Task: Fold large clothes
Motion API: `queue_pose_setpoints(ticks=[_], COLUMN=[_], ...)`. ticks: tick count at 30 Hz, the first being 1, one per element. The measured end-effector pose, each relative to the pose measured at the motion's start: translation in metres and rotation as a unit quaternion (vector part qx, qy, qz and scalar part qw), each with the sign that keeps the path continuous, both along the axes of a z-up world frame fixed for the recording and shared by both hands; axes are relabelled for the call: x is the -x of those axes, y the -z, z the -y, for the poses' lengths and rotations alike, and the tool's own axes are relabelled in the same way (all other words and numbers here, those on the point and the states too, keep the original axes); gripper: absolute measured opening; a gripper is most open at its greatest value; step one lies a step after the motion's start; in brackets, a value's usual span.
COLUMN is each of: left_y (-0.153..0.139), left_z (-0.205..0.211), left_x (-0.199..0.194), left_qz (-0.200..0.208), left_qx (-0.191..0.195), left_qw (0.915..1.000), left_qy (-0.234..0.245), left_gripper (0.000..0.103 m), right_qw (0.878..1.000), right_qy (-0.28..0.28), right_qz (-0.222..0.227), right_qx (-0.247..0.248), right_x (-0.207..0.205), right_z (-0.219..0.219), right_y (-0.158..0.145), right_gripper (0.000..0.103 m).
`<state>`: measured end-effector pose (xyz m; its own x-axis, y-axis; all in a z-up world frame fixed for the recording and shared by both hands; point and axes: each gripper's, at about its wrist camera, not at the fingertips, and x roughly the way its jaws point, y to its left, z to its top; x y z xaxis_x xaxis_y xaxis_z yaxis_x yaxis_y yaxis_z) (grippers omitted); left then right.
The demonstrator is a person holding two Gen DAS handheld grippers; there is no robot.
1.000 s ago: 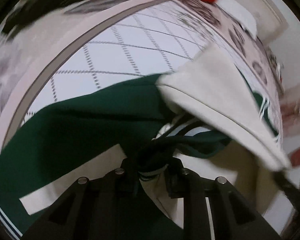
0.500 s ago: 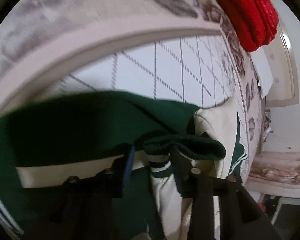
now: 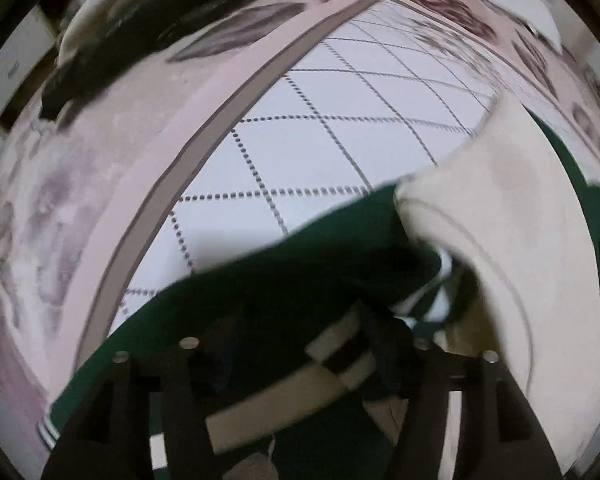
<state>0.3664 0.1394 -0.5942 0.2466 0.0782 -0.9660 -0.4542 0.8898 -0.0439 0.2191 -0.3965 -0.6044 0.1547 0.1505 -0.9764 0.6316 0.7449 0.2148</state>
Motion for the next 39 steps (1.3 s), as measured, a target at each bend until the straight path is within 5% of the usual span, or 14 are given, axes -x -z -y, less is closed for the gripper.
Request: queue_pose_setpoints(ticks=[3, 4, 6, 9, 14, 16, 18, 20, 22, 23, 27, 30, 32, 39], left_y=[-0.003, -0.004, -0.003, -0.003, -0.012, -0.027, -0.046, -0.062, -0.071, -0.074, -0.076, -0.077, -0.074, -0.059], left_z=[-0.003, -0.003, -0.003, -0.003, 0.005, 0.014, 0.03, 0.052, 0.077, 0.085, 0.107, 0.116, 0.118, 0.108], left_x=[-0.003, -0.002, -0.002, 0.0, 0.001, 0.009, 0.019, 0.034, 0.048, 0.058, 0.082, 0.098, 0.104, 0.147], left_qz=[-0.003, -0.002, 0.0, -0.001, 0.003, 0.02, 0.049, 0.071, 0.084, 0.095, 0.113, 0.115, 0.106, 0.041], left_qx=[0.002, 0.003, 0.001, -0.003, -0.009, -0.003, 0.005, -0.007, -0.027, -0.027, -0.038, -0.048, -0.056, -0.117], left_qw=[1.0, 1.0, 1.0, 1.0, 1.0, 0.9998, 0.9987, 0.9965, 0.9923, 0.99, 0.9847, 0.9813, 0.9801, 0.9727], left_qy=[-0.007, -0.008, -0.005, 0.002, 0.001, -0.005, 0.009, 0.043, 0.087, 0.101, 0.127, 0.147, 0.158, 0.196], left_gripper=[0.06, 0.06, 0.06, 0.061, 0.06, 0.062, 0.075, 0.095, 0.1, 0.1, 0.1, 0.1, 0.1, 0.1], right_qw=[0.999, 0.999, 1.0, 0.996, 0.989, 0.997, 1.0, 0.999, 0.999, 0.999, 0.999, 0.998, 0.999, 0.991], right_qy=[0.006, 0.004, -0.016, -0.043, -0.017, -0.018, 0.008, 0.002, 0.006, 0.008, -0.004, -0.008, -0.015, -0.007], right_qz=[0.01, 0.014, 0.015, 0.048, 0.063, 0.001, 0.0, 0.014, 0.021, 0.022, -0.043, -0.04, -0.026, -0.006], right_qx=[-0.045, -0.047, -0.016, 0.059, 0.135, 0.075, 0.022, 0.029, 0.039, 0.037, 0.005, -0.056, -0.035, -0.131], right_x=[-0.005, -0.008, -0.013, -0.015, -0.027, -0.041, -0.037, -0.025, 0.002, 0.011, 0.056, 0.083, 0.091, 0.108], right_z=[0.009, 0.009, 0.006, 0.0, 0.023, 0.033, 0.039, 0.04, 0.046, 0.047, 0.055, 0.045, 0.03, 0.007], right_y=[0.021, 0.026, 0.023, -0.011, -0.029, 0.011, 0.018, 0.003, -0.012, -0.015, 0.017, 0.044, 0.038, 0.021], right_gripper=[0.07, 0.044, 0.019, 0.008, 0.008, 0.008, 0.01, 0.033, 0.083, 0.086, 0.085, 0.038, 0.023, 0.017])
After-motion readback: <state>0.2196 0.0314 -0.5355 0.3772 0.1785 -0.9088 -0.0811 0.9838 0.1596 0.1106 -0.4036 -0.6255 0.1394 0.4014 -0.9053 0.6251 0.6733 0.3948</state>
